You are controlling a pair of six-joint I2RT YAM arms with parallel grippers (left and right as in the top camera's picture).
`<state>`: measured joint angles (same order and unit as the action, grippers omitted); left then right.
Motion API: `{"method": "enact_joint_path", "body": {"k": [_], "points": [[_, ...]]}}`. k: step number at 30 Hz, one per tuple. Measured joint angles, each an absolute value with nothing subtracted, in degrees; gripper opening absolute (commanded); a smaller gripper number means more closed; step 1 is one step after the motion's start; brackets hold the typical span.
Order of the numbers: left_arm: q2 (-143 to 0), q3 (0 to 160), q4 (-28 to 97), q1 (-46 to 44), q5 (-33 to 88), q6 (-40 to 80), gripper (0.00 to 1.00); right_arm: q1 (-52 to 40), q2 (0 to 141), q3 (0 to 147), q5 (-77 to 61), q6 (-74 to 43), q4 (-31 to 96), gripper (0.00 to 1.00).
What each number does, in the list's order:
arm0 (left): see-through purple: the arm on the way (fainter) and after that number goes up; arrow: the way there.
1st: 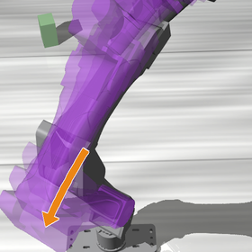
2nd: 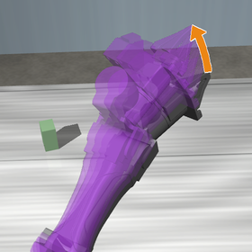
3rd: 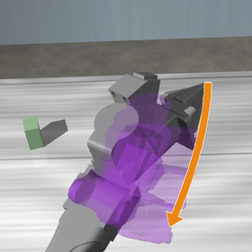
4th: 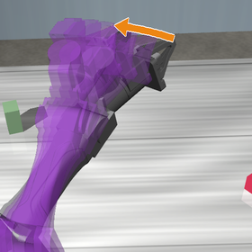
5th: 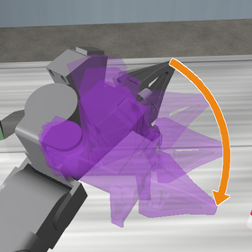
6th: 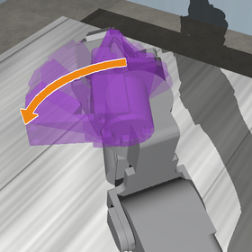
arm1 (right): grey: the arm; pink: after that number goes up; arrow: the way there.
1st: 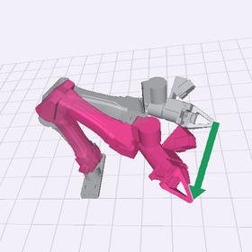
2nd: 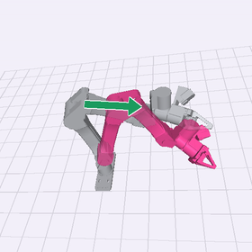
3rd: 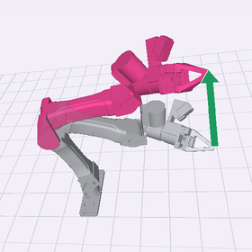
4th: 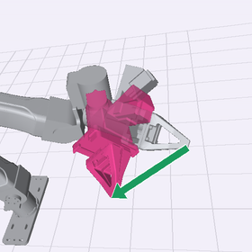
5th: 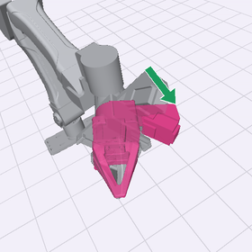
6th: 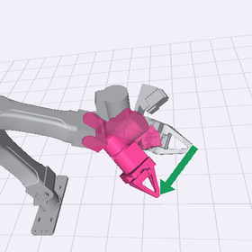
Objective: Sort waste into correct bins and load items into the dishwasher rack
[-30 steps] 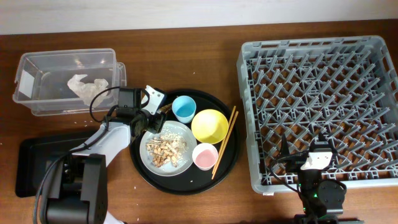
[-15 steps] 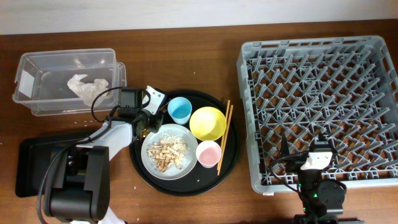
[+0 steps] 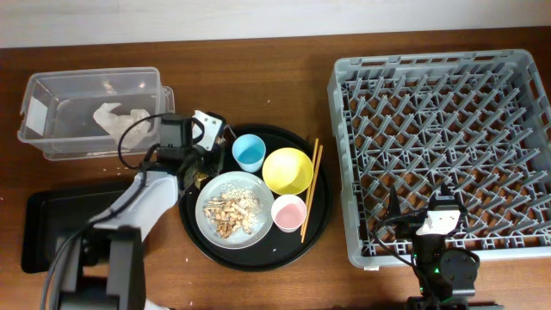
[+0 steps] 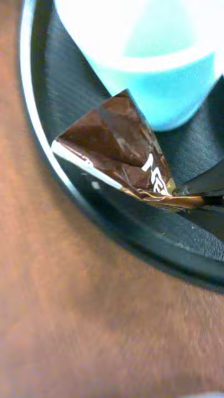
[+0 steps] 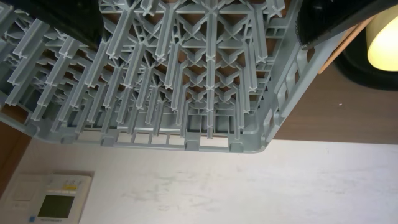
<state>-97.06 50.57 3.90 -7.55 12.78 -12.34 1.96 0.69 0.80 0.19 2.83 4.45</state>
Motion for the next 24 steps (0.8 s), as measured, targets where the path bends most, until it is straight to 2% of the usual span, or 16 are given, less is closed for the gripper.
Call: {"method": "enact_joint_path", "body": {"k": [4, 11, 18, 21, 23, 24], "points": [[-88.3, 50.6, 3.7, -7.6, 11.5, -10.5, 0.01, 2.0, 0.7, 0.8, 0.2, 2.8, 4.4, 0.99], [-83.5, 50.3, -9.1, -6.8, -6.1, -1.3, 0.01, 2.0, 0.7, 0.8, 0.2, 2.8, 4.4, 0.99], [-86.7, 50.2, -26.5, 5.4, -9.8, 3.1, 0.02, 2.0, 0.7, 0.8, 0.2, 2.8, 4.4, 0.99], [-91.4, 50.2, -32.5, 8.4, -9.9, 3.3, 0.16, 2.0, 0.6, 0.8, 0.2, 2.9, 4.4, 0.99], [-93.5, 50.2, -34.8, 9.6, -9.9, 3.7, 0.35, 2.0, 0.6, 0.8, 0.2, 2.8, 4.4, 0.99], [-94.2, 50.2, -35.3, 10.0, -9.9, 3.7, 0.35, 2.0, 0.6, 0.8, 0.2, 2.8, 4.4, 0.98]]}}
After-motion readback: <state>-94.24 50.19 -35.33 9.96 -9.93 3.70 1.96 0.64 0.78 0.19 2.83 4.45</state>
